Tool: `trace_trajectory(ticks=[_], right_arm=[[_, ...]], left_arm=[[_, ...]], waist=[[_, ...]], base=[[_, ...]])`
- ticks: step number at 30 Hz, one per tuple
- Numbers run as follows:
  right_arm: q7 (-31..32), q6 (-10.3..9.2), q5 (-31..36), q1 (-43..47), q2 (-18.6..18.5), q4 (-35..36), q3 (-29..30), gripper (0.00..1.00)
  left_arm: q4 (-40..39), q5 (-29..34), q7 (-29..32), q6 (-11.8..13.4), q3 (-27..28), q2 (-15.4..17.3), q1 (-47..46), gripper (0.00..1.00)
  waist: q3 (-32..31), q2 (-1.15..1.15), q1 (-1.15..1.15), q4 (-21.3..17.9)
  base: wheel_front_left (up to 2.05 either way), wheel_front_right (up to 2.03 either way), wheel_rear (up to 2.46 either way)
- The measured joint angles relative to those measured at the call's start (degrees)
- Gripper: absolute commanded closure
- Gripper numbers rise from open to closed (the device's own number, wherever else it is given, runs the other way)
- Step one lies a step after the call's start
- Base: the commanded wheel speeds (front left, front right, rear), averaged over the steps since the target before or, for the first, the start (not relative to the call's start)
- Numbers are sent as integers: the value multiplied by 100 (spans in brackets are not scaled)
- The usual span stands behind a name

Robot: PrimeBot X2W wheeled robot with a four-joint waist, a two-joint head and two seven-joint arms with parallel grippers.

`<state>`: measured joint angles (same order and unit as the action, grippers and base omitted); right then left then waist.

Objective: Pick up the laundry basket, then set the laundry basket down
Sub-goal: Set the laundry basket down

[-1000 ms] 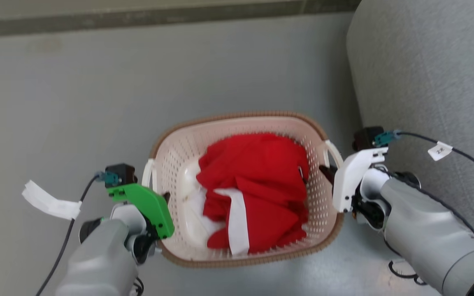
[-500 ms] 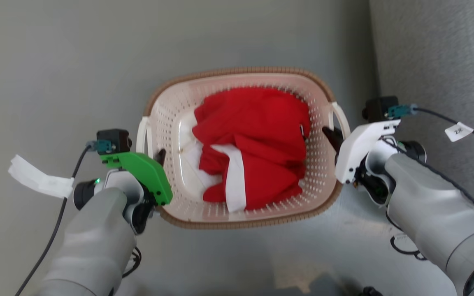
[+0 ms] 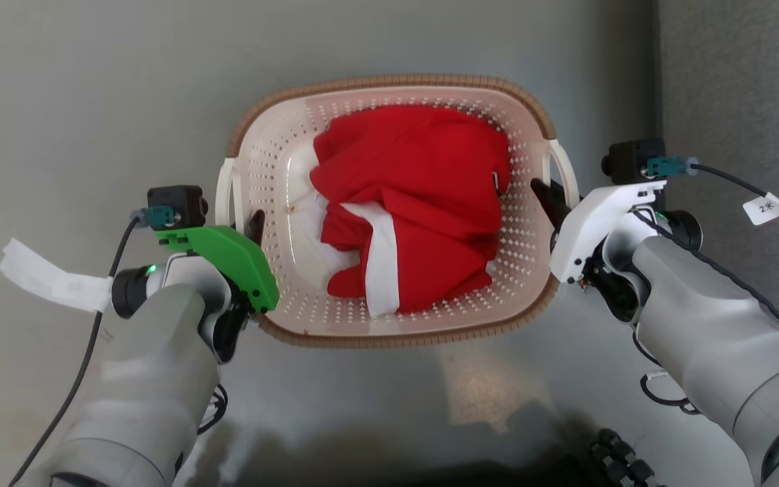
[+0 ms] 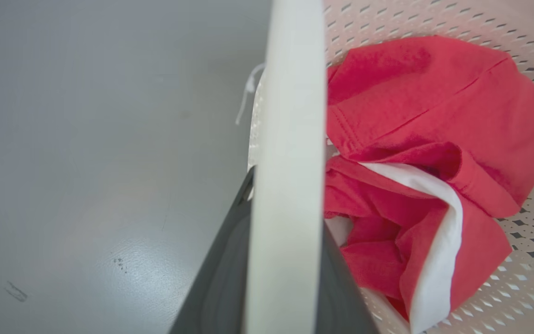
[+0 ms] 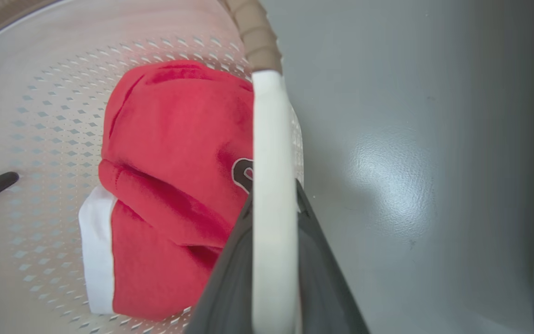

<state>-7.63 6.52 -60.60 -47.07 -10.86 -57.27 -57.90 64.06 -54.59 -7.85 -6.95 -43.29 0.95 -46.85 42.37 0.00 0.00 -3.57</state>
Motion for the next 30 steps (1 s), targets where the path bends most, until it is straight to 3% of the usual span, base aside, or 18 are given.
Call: trace_trajectory(ticks=[9,30], right_arm=[[-394,0,-40,-93,27,-45,15,100],[-623,2,11,-411,30,-125,36,100]], left_arm=[[24,43,-288,0,-67,-1,-170,100],[36,85,-582,1,-129,0,-444,100]], waist=[[408,0,0,12],[1014,0,0,13]], base=[[0,0,0],[0,0,0]])
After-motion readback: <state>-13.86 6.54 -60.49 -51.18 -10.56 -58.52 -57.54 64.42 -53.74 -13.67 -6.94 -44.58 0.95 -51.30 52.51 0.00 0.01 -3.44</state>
